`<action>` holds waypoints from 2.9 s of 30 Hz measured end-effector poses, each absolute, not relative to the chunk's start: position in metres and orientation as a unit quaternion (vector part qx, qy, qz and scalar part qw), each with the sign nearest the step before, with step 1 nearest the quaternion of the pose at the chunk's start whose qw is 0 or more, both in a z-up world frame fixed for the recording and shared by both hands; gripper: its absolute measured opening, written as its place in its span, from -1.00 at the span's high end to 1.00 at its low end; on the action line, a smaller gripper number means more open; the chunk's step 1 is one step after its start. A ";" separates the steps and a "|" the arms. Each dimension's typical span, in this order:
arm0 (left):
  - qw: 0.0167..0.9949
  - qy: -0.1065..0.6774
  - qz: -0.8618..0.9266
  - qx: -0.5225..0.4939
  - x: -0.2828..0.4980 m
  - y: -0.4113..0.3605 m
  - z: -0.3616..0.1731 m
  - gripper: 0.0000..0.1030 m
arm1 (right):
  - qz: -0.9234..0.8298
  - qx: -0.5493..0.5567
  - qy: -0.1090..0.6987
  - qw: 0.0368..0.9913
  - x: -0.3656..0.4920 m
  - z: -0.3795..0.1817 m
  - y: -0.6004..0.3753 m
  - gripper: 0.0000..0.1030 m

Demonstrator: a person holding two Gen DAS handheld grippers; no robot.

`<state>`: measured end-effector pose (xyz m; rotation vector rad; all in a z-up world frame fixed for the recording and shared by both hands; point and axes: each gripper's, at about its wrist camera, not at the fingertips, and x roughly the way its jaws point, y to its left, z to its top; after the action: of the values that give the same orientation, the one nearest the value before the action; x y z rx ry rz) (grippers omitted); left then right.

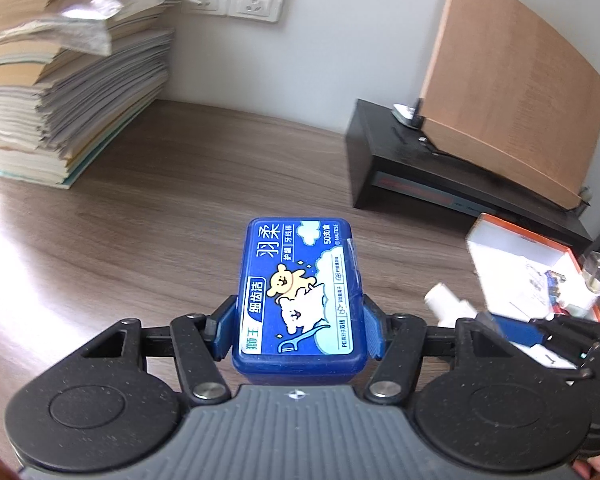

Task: Organize rigid objects
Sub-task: 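Carry the blue tin and the glass refill bottle over the tray with both tools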

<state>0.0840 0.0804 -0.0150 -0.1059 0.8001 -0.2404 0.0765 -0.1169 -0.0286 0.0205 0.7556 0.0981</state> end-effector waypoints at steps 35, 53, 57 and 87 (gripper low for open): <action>0.889 0.378 -0.259 0.017 0.025 -0.158 -0.009 -0.20 | -0.148 0.092 0.291 0.941 -0.060 0.019 -0.326 -0.19; 0.886 0.388 -0.252 0.027 0.034 -0.165 -0.016 -0.20 | -0.140 0.092 0.304 0.938 -0.041 0.007 -0.327 -0.19; 0.885 0.389 -0.253 0.028 0.037 -0.165 -0.017 -0.20 | -0.141 0.093 0.306 0.937 -0.039 0.007 -0.327 -0.19; 0.874 0.430 -0.224 0.039 0.069 -0.149 -0.050 -0.20 | -0.148 0.106 0.327 0.927 -0.025 -0.009 -0.326 -0.19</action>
<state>0.0694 -0.1490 -0.0497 0.0811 0.8984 -0.4676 -0.0248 -0.3263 -0.0093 0.2178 0.6693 -0.3042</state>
